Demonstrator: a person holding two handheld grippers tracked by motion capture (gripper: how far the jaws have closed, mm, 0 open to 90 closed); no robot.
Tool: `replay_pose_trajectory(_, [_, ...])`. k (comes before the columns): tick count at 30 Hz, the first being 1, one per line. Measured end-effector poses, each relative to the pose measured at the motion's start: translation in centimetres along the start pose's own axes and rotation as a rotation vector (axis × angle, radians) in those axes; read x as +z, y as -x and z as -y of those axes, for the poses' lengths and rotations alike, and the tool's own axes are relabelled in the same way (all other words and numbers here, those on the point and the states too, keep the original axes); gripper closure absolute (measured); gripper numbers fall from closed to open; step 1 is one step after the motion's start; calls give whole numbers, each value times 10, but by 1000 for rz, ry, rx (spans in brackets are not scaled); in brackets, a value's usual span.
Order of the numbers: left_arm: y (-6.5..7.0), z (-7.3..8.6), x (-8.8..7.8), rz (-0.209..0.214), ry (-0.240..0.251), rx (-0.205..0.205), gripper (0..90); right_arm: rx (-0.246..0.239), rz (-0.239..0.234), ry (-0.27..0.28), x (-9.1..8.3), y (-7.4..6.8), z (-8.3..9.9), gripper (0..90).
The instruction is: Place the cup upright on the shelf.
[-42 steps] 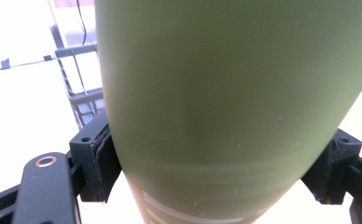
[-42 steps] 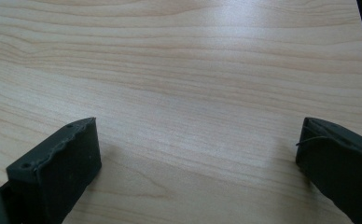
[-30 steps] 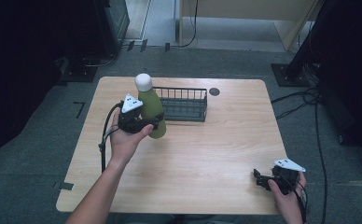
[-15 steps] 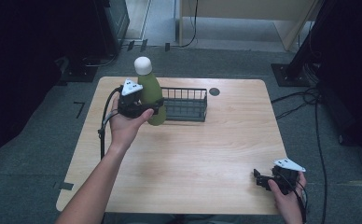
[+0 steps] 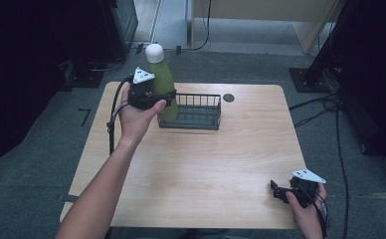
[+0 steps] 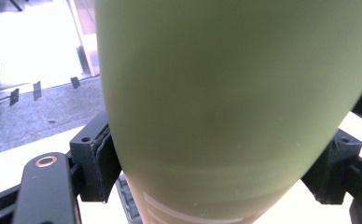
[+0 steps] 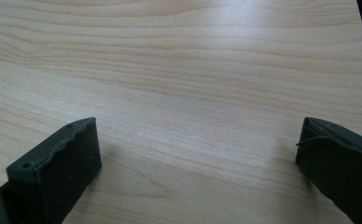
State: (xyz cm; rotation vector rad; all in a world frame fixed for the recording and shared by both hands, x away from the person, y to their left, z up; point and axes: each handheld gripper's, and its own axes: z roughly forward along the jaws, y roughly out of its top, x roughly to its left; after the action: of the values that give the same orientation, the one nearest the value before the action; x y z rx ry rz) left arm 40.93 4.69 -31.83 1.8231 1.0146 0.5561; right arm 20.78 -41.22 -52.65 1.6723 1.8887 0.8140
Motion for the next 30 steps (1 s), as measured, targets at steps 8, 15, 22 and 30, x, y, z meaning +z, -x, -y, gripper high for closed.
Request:
replay_pose_trajectory(8, [-7,-12,18,-37,1,18,206,0,0,0,0,0,0,0])
replay_pose_trajectory(15, [-17,-17,35,-50,5,-9,206,0,0,0,0,0,0,0])
replay_pose_trajectory(22, [-21,-15,55,-61,-10,-20,205,0,0,0,0,0,0,0])
replay_pose_trajectory(30, [-18,-9,70,-67,-25,-1,205,1,0,0,0,0,0,0])
